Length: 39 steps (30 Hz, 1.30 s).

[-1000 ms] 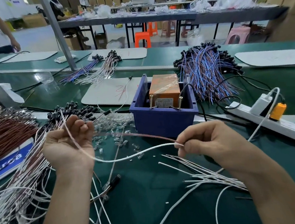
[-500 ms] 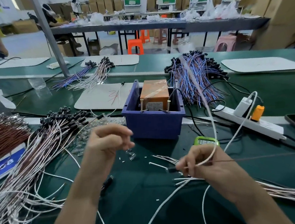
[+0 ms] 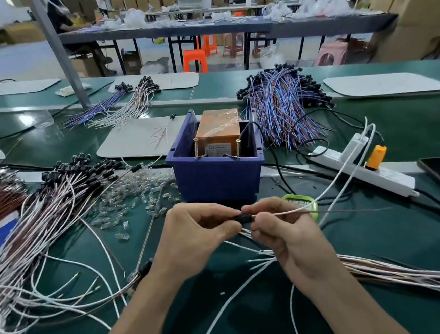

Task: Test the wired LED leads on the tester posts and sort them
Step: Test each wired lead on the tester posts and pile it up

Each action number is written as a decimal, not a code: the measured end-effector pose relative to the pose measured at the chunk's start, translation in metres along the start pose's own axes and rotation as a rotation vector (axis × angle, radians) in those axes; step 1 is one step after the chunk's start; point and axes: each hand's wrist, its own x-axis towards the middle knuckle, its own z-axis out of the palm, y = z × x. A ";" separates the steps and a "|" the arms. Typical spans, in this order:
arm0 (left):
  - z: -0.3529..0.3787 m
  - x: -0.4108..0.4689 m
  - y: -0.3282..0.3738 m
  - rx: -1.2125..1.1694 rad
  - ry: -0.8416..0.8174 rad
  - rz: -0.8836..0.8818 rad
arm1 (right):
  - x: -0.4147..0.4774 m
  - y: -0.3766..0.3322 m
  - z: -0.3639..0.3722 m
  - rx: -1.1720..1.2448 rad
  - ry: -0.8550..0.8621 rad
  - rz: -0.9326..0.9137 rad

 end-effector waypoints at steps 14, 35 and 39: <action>0.005 0.002 -0.007 -0.218 -0.009 -0.062 | -0.002 0.002 0.003 -0.130 0.010 -0.011; 0.027 -0.004 -0.015 0.066 -0.106 0.048 | 0.008 0.002 -0.009 -0.148 -0.152 0.089; 0.028 -0.003 -0.015 -0.096 -0.175 -0.027 | 0.008 0.004 -0.014 -0.170 -0.170 0.019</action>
